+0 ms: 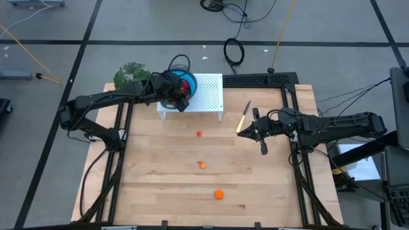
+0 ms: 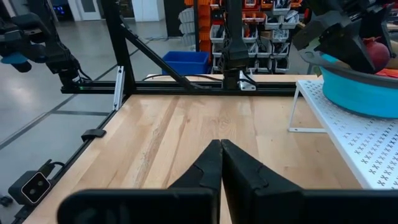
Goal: Pick & Place Fruit
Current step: Put the pomegranate into the strainer bowl on the shelf, then put the peas into the strainer bowl on the shelf
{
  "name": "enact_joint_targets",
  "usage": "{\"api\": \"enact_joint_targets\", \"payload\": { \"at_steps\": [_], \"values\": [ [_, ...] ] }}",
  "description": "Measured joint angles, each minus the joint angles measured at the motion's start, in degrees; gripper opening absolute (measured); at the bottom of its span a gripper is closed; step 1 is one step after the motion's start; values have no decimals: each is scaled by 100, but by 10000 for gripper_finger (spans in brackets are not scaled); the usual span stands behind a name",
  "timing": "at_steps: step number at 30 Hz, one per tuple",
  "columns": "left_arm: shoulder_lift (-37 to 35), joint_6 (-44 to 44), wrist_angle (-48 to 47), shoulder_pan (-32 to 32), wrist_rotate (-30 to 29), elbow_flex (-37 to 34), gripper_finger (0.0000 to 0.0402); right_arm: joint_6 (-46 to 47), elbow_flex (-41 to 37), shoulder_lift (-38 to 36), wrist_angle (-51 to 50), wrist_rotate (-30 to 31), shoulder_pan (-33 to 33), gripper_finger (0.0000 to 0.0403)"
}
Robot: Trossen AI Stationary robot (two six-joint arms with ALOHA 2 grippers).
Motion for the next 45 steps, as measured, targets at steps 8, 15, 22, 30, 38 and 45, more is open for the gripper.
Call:
{"api": "enact_joint_targets", "payload": {
  "at_steps": [8,15,22,30,38,45],
  "values": [
    [-11,608,-10,-2,-154,174,283,0,0,0,0,0,0,1],
    [-208,474,-144,-60,-214,981,280,0,0,0,67,0,0,1],
    [-363,-451,-706,-536,198,1389,245,-72,0,0,258,0,2,1],
    [-506,-665,-989,-1518,455,1397,164,-85,0,0,251,24,0,1],
    [-498,-894,-990,-2424,472,1344,78,-85,0,15,227,9,2,4],
    [-492,-1126,-258,-2894,471,738,11,-31,0,22,227,2,2,4]
  ]
}}
